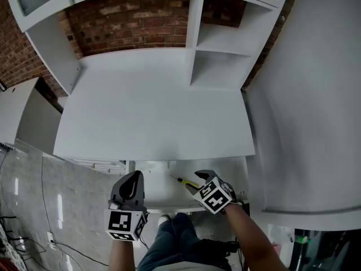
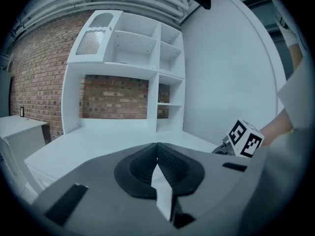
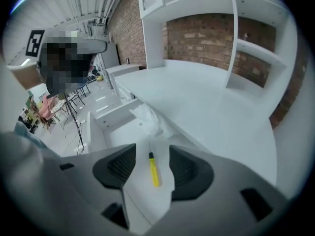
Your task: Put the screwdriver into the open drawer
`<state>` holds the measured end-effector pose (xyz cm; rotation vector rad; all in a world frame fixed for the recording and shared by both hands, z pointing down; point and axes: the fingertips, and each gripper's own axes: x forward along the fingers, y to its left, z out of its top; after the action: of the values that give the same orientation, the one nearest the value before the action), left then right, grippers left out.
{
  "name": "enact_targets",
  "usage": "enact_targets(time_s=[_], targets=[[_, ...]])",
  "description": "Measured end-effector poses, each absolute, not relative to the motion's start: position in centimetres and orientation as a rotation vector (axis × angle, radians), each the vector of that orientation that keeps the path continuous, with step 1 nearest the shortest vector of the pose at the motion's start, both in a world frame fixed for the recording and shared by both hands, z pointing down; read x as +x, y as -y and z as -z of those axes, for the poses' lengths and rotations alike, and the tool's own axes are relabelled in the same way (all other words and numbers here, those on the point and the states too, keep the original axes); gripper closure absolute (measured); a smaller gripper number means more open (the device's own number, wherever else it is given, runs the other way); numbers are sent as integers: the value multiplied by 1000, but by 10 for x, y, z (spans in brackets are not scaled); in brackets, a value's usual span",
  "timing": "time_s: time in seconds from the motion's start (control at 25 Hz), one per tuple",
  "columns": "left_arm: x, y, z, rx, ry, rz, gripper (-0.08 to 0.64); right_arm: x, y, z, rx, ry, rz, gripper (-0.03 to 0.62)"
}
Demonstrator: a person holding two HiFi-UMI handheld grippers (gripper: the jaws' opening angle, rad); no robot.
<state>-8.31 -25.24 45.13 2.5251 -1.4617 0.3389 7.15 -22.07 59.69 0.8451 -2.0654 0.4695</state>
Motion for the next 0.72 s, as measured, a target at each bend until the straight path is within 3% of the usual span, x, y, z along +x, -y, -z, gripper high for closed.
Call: enact_targets(time_s=[0.08, 0.36, 0.72], targets=[[-76, 256, -447, 2531, 1436, -324, 546, 75, 221, -575, 901, 2083, -456, 389], [-59, 263, -427, 2584, 1427, -259, 546, 98, 220, -495, 1224, 2151, -441, 580], [-37, 270, -382, 2713, 1421, -157, 546, 128, 214, -404, 1561, 2223, -239, 582]])
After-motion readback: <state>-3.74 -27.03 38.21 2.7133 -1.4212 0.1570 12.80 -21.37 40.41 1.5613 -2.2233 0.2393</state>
